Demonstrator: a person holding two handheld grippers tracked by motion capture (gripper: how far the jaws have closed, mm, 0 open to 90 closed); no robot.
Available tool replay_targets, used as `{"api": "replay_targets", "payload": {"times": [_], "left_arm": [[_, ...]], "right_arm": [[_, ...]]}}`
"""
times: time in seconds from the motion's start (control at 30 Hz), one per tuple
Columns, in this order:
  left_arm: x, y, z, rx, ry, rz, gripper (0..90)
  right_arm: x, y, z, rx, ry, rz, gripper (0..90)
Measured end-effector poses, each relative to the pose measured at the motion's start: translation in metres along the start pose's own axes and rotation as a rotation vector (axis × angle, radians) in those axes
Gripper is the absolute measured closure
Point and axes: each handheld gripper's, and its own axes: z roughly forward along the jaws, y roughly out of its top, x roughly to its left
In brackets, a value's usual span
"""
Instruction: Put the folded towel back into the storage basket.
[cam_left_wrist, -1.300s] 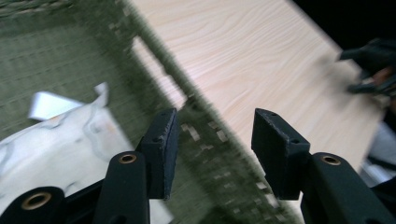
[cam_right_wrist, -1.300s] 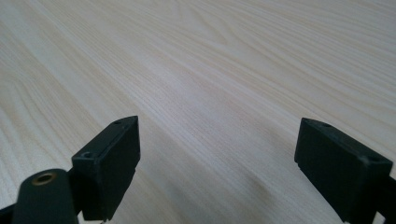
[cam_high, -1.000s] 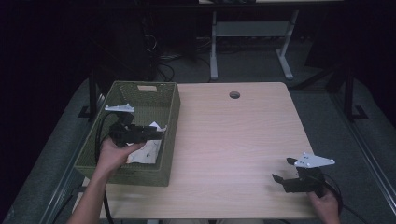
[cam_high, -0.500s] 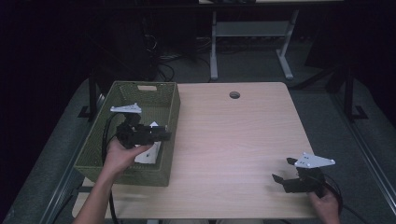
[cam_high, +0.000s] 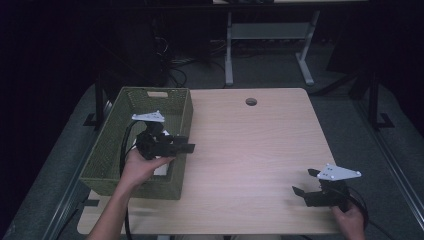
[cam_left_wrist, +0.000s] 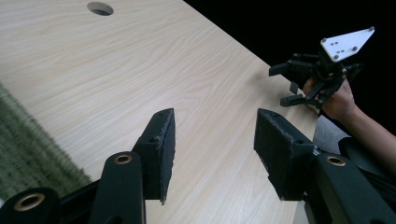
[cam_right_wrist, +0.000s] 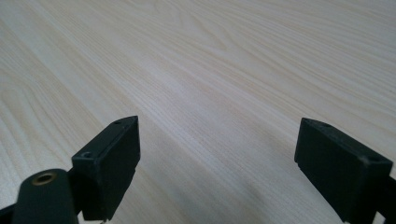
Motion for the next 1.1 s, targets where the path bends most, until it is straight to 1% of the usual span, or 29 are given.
{"api": "replay_targets", "payload": {"times": [0.33, 0.37, 0.47, 0.6, 0.7, 0.97, 1.0, 1.1], "left_arm": [[-0.008, 0.004, 0.014, 0.019, -0.014, 0.009, 48.5], [-0.008, 0.004, 0.015, 0.023, -0.011, 0.017, 48.5], [-0.012, 0.005, 0.019, 0.024, -0.011, 0.020, 48.4], [-0.015, 0.006, 0.026, 0.037, -0.022, 0.027, 48.0], [-0.017, 0.006, 0.029, 0.037, -0.025, 0.030, 47.7], [-0.026, 0.011, 0.040, 0.052, -0.028, 0.058, 46.5], [-0.029, 0.012, 0.043, 0.058, -0.032, 0.064, 46.5], [-0.032, 0.013, 0.047, 0.057, -0.031, 0.073, 46.2]], "right_arm": [[-0.002, -0.001, -0.002, -0.007, -0.005, 0.002, 13.6], [-0.002, -0.001, -0.003, -0.008, -0.005, 0.003, 13.6], [-0.002, -0.001, -0.003, -0.009, -0.004, 0.004, 13.6], [-0.002, -0.001, -0.003, -0.006, -0.008, 0.000, 13.6], [-0.002, -0.001, -0.003, -0.005, -0.007, 0.001, 13.6], [-0.003, -0.001, -0.003, -0.005, -0.008, 0.003, 13.6], [-0.002, -0.001, -0.003, -0.005, -0.008, 0.006, 13.6], [-0.002, -0.001, -0.002, -0.005, -0.006, 0.003, 13.7]]}}
